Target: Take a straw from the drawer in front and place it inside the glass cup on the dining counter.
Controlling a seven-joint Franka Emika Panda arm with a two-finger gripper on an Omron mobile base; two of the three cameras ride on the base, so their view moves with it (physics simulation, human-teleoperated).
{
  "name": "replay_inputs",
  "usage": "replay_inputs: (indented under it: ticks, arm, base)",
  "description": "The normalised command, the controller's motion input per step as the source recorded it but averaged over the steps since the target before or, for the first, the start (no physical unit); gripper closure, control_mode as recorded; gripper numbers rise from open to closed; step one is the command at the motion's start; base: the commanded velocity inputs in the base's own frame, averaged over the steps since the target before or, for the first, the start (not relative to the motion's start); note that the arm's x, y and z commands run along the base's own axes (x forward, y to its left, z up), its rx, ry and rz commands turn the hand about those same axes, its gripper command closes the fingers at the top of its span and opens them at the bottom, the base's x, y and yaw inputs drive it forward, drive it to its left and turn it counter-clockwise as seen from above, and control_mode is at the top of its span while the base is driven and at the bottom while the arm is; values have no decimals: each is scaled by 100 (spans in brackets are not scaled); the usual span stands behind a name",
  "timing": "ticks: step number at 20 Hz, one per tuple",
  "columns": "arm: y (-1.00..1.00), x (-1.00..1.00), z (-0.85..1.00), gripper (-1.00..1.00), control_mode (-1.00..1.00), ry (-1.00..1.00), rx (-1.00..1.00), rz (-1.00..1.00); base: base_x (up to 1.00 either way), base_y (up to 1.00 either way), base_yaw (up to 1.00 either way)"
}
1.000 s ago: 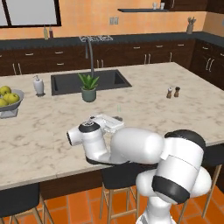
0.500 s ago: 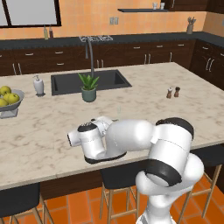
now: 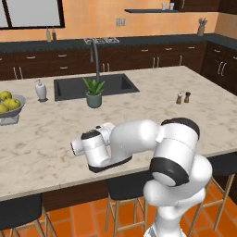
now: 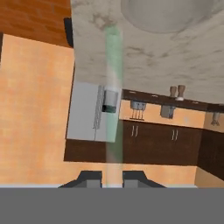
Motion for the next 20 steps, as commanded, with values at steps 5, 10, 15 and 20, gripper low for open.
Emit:
replay_inputs:
  ticks: [5, 10, 15, 20]
  arm:
    - [-3, 0, -26, 100, -100, -13, 0, 0]
    - [0, 1, -26, 100, -100, -8, 0, 0]
    - [0, 3, -31, 100, -100, -7, 0, 0]
    - [2, 7, -3, 100, -100, -8, 0, 0]
  base:
    - [0, 0, 0]
    - [0, 0, 0]
    - [0, 0, 0]
    - [0, 0, 0]
